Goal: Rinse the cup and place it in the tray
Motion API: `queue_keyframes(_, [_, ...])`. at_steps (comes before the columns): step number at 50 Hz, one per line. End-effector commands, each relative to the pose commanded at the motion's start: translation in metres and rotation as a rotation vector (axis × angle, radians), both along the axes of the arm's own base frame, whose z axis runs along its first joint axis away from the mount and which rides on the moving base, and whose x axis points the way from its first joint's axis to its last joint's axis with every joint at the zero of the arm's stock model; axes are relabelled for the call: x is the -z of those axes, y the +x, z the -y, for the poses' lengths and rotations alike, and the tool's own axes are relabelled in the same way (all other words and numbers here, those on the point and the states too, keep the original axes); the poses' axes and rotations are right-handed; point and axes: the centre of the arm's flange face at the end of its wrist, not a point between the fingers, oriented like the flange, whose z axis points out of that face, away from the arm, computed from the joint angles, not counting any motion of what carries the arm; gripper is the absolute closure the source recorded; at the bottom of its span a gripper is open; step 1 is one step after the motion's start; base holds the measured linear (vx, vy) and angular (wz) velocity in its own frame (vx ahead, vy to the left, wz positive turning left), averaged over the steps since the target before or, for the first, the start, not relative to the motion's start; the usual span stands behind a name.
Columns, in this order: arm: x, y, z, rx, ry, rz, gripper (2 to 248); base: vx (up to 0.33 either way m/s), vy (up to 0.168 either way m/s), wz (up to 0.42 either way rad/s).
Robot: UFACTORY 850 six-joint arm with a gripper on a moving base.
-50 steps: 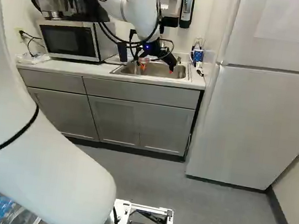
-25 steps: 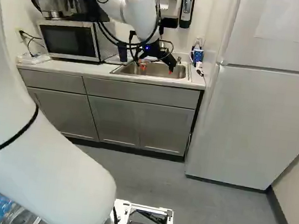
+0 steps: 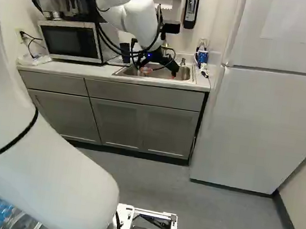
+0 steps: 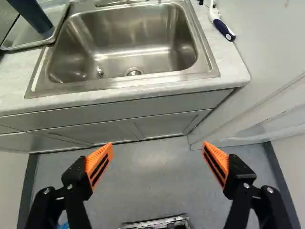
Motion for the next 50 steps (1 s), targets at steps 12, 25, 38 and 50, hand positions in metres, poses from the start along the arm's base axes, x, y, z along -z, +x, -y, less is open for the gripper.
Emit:
queue_keyframes(12, [0.017,-0.004,-0.005,-0.003,-0.009,0.029,3,0.0,0.0,0.0])
queue_keyframes(25, [0.04,-0.01,-0.011,-0.009,-0.019,0.069,3,0.0,0.0,0.0])
queue_keyframes(38, [0.068,-0.02,-0.02,-0.017,-0.031,0.117,3,0.0,0.0,0.0])
queue_keyframes(50, [0.095,-0.032,-0.028,-0.029,-0.04,0.168,3,0.0,0.0,0.0])
